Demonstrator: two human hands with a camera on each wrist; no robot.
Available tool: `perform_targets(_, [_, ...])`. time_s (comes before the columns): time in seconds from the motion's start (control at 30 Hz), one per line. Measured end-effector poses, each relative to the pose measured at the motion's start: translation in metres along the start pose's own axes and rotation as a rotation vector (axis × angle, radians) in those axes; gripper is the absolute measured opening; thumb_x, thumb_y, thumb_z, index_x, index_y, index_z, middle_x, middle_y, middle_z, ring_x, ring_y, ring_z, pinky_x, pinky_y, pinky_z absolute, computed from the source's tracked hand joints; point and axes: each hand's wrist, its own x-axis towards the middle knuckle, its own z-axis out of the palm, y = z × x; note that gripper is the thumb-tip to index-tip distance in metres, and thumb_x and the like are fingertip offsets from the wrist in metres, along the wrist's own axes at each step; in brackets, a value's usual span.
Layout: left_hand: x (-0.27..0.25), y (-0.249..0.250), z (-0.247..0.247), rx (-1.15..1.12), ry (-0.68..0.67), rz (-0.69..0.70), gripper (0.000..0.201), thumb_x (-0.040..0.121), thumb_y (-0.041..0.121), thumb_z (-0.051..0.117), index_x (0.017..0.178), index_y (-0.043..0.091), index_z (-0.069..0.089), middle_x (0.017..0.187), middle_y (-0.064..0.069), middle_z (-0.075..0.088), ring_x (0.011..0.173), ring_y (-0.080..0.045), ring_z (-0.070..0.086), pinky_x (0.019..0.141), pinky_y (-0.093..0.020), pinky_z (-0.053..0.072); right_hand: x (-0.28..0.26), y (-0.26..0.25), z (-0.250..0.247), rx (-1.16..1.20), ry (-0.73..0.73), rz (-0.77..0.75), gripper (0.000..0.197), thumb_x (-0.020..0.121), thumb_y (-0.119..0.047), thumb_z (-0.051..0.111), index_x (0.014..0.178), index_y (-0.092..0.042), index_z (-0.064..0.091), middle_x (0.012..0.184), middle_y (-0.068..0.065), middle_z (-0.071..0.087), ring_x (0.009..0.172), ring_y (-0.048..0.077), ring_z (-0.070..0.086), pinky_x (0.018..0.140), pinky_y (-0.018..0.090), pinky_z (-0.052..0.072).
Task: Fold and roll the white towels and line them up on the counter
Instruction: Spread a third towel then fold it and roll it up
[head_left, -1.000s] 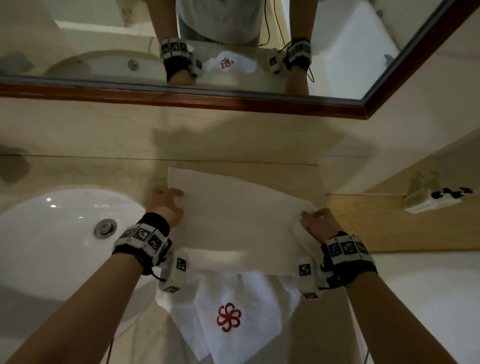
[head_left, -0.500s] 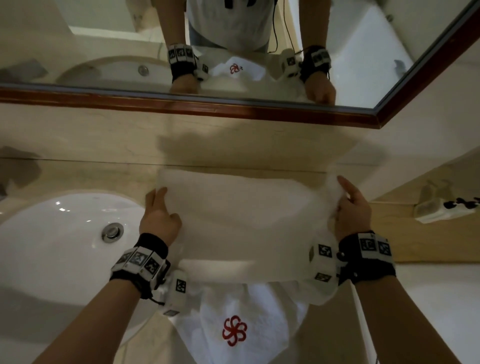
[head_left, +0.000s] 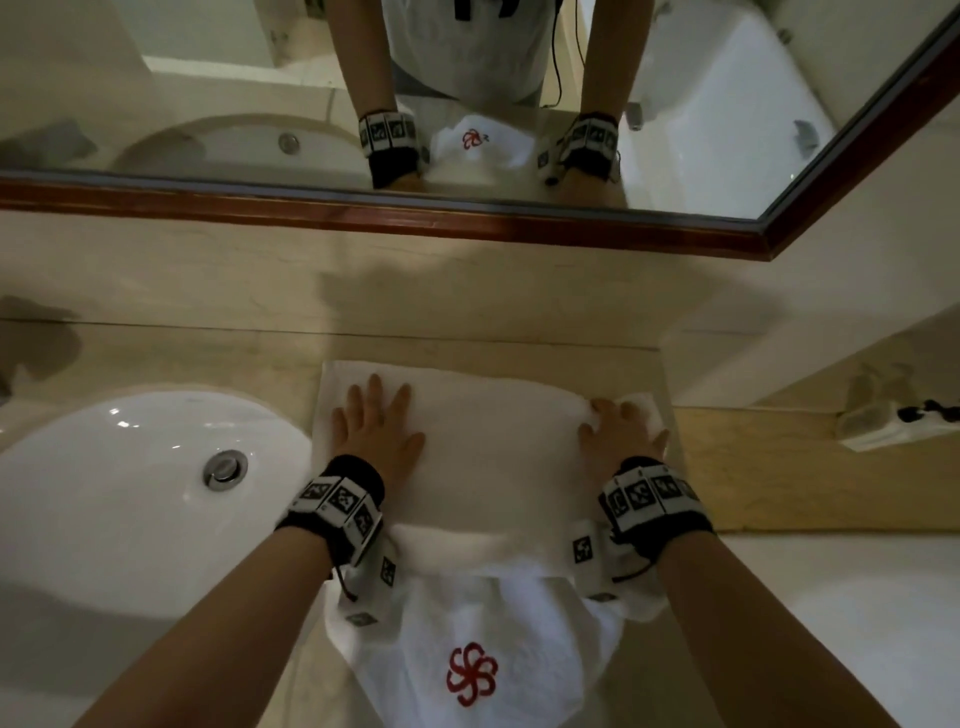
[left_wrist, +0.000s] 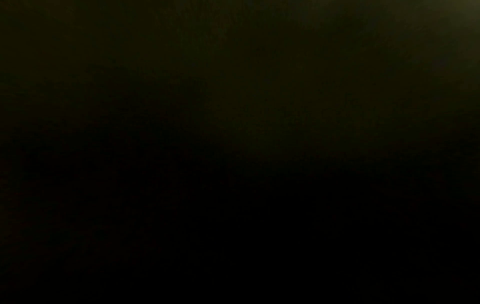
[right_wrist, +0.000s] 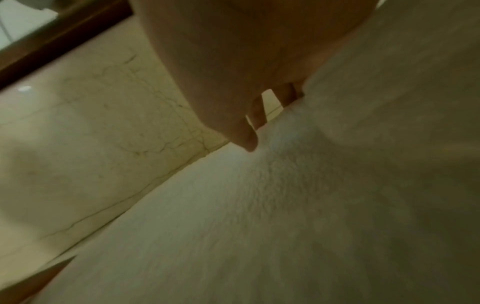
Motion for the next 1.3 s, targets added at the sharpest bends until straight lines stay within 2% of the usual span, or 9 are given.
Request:
perform_targets(0.1, [0.0, -0.005, 0.004, 0.046, -0.029, 0.006, 0.071, 0.095, 0.049, 0.032, 0.15, 0.031, -0.009, 0.156, -0.005, -0.026, 0.144, -0.029, -0.022, 0.119, -0.046, -0.009, 0.009, 0.007, -0.015, 0.032, 0.059, 0.036, 0.037, 0.096, -0.03, 0.034, 0.129, -0.019, 0.048, 0.137, 0.01, 0.042, 0.124, 0.032, 0.042, 0.103, 0.047, 0.036])
perform_targets(0.23, [0.001, -0.004, 0.004, 0.055, -0.052, 0.012, 0.072, 0.095, 0.05, 0.032, 0.149, 0.031, -0.012, 0.155, -0.005, -0.029, 0.143, -0.03, -0.024, 0.119, -0.046, -0.01, 0.015, 0.019, -0.028, -0.1, -0.003, 0.023, 0.044, 0.084, -0.025, 0.055, 0.127, -0.023, 0.044, 0.133, 0.008, 0.035, 0.124, 0.033, 0.036, 0.1, 0.046, 0.041])
perform_targets(0.43, [0.003, -0.006, 0.008, 0.065, -0.046, 0.004, 0.073, 0.094, 0.052, 0.031, 0.149, 0.032, -0.013, 0.154, -0.005, -0.029, 0.143, -0.03, -0.024, 0.118, -0.047, -0.01, 0.019, 0.021, -0.027, -0.029, -0.016, -0.071, 0.026, 0.09, -0.016, 0.044, 0.115, -0.015, 0.048, 0.117, 0.012, 0.049, 0.098, 0.032, 0.054, 0.085, 0.038, 0.048])
perform_targets(0.57, [0.003, -0.006, 0.008, 0.059, -0.039, 0.007, 0.073, 0.094, 0.053, 0.032, 0.149, 0.032, -0.012, 0.155, -0.005, -0.027, 0.144, -0.03, -0.023, 0.118, -0.046, -0.009, 0.017, 0.019, -0.037, 0.153, 0.197, 0.009, 0.025, 0.093, -0.023, 0.042, 0.113, -0.008, 0.039, 0.096, 0.015, 0.058, 0.078, 0.029, 0.054, 0.069, 0.036, 0.045])
perform_targets(0.73, [0.003, 0.0, 0.003, 0.039, 0.003, -0.011, 0.075, 0.094, 0.05, 0.036, 0.15, 0.029, -0.009, 0.156, -0.005, -0.025, 0.144, -0.03, -0.021, 0.118, -0.05, -0.008, 0.001, 0.012, -0.017, 0.086, 0.388, -0.07, 0.058, 0.088, -0.02, 0.049, 0.142, -0.014, 0.027, 0.142, 0.015, 0.034, 0.128, 0.035, 0.036, 0.101, 0.047, 0.037])
perform_targets(0.83, [0.01, 0.006, -0.001, 0.008, 0.056, -0.013, 0.073, 0.094, 0.054, 0.032, 0.149, 0.032, -0.009, 0.156, -0.001, -0.024, 0.144, -0.029, -0.021, 0.117, -0.053, -0.009, 0.0, 0.003, -0.001, -0.003, 0.24, -0.144, 0.057, 0.096, -0.035, 0.037, 0.148, -0.026, 0.015, 0.158, 0.011, 0.003, 0.145, 0.03, 0.008, 0.116, 0.049, 0.015])
perform_targets(0.97, [0.014, 0.004, 0.005, 0.091, -0.01, -0.035, 0.075, 0.091, 0.063, 0.023, 0.147, 0.034, -0.016, 0.155, -0.001, -0.029, 0.143, -0.032, -0.024, 0.115, -0.058, -0.01, 0.01, 0.008, 0.013, -0.006, -0.048, 0.045, 0.066, 0.095, -0.054, 0.027, 0.149, -0.034, -0.006, 0.156, 0.005, -0.023, 0.146, 0.028, -0.013, 0.115, 0.058, 0.005])
perform_targets(1.17, [0.021, 0.007, 0.001, 0.09, -0.001, -0.034, 0.076, 0.09, 0.065, 0.021, 0.147, 0.033, -0.018, 0.154, 0.0, -0.031, 0.143, -0.032, -0.025, 0.114, -0.059, -0.01, 0.022, 0.009, 0.014, -0.06, -0.089, 0.038, 0.075, 0.094, -0.057, 0.029, 0.147, -0.031, -0.018, 0.153, 0.006, -0.031, 0.144, 0.029, -0.019, 0.114, 0.059, 0.002])
perform_targets(1.3, [0.027, 0.01, -0.008, 0.068, 0.011, -0.041, 0.076, 0.09, 0.063, 0.025, 0.149, 0.032, -0.013, 0.155, 0.0, -0.027, 0.144, -0.03, -0.021, 0.115, -0.057, -0.008, 0.034, 0.006, -0.004, 0.046, -0.096, 0.005, 0.074, 0.096, -0.05, 0.035, 0.15, -0.026, -0.008, 0.156, 0.007, -0.022, 0.146, 0.03, -0.013, 0.117, 0.054, 0.005])
